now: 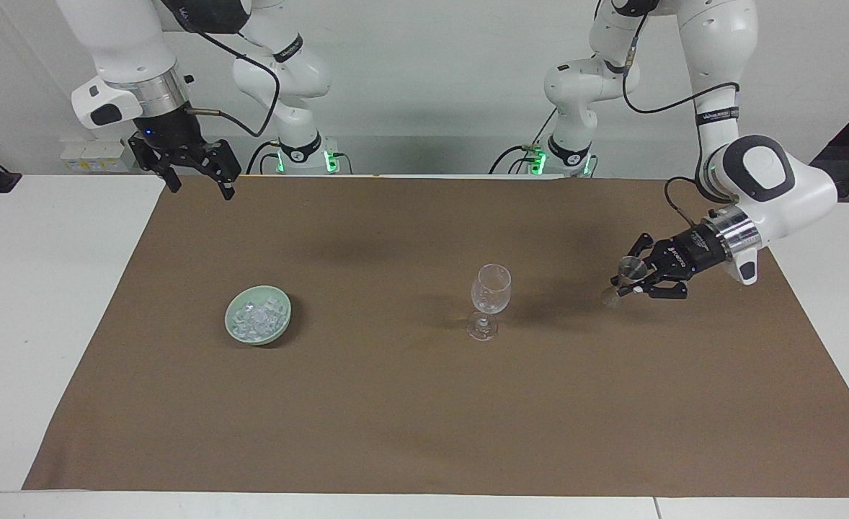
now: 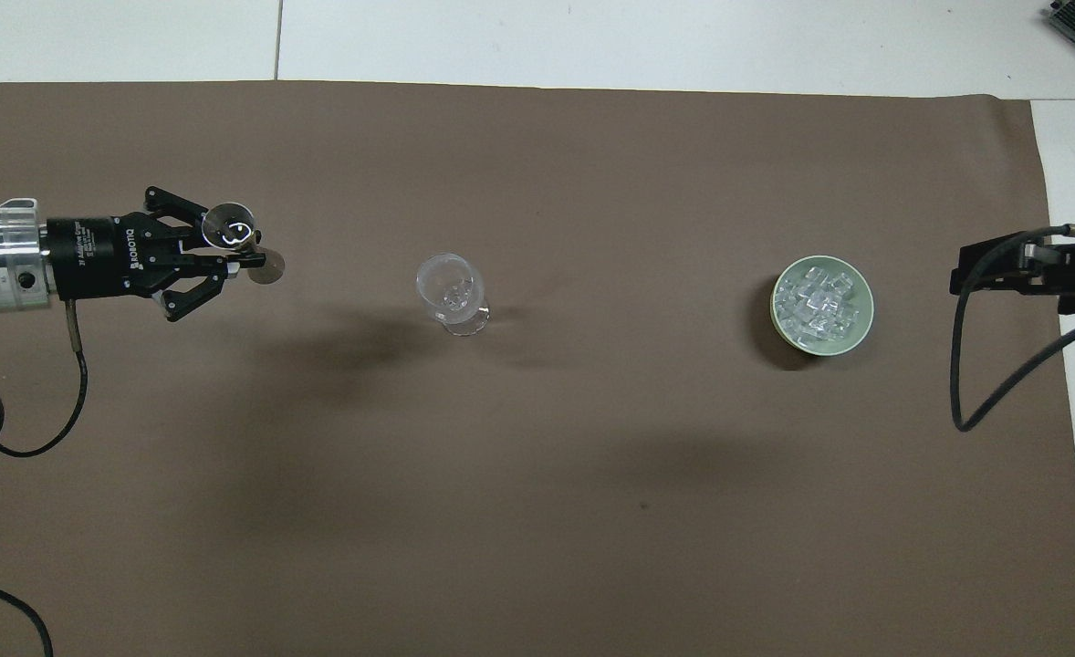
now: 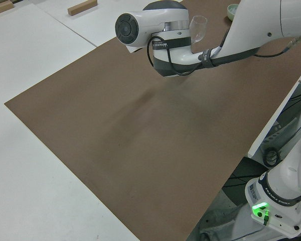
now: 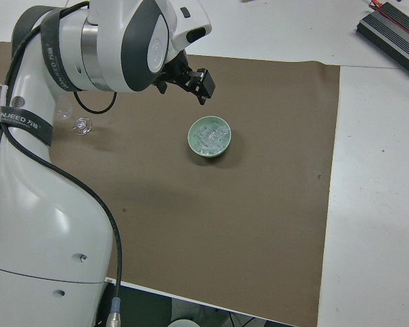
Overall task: Pour wine and add ice with both arms
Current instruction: 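Carry the metal cup with the left gripper over the wine glass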
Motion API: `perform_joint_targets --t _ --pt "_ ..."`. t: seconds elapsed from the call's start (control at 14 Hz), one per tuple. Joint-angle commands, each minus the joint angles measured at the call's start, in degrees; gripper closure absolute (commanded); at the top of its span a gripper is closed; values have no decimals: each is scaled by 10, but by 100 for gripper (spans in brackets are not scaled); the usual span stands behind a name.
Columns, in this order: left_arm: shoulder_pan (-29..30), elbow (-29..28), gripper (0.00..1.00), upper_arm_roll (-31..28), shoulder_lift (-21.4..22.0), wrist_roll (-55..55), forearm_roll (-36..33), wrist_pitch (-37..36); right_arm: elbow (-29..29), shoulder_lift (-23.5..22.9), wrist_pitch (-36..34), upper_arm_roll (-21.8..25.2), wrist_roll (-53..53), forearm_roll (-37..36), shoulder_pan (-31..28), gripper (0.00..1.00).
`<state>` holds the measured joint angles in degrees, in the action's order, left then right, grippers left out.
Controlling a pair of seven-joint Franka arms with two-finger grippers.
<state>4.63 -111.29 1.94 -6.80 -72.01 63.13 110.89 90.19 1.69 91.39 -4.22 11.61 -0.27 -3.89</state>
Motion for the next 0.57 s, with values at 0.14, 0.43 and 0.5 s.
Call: perform_joint_targets --t 0.14,0.43,0.5 --pt "-67 -17 100 -8 33 -71 -49 63 -1 1 -6 -3 3 13 -5 0" --pt "-109 -16 100 -7 35 -118 -90 104 -1 1 -6 -3 3 13 -5 0" --pt "-121 -17 100 -8 35 -122 -91 113 -1 1 -6 -3 3 13 -5 0"
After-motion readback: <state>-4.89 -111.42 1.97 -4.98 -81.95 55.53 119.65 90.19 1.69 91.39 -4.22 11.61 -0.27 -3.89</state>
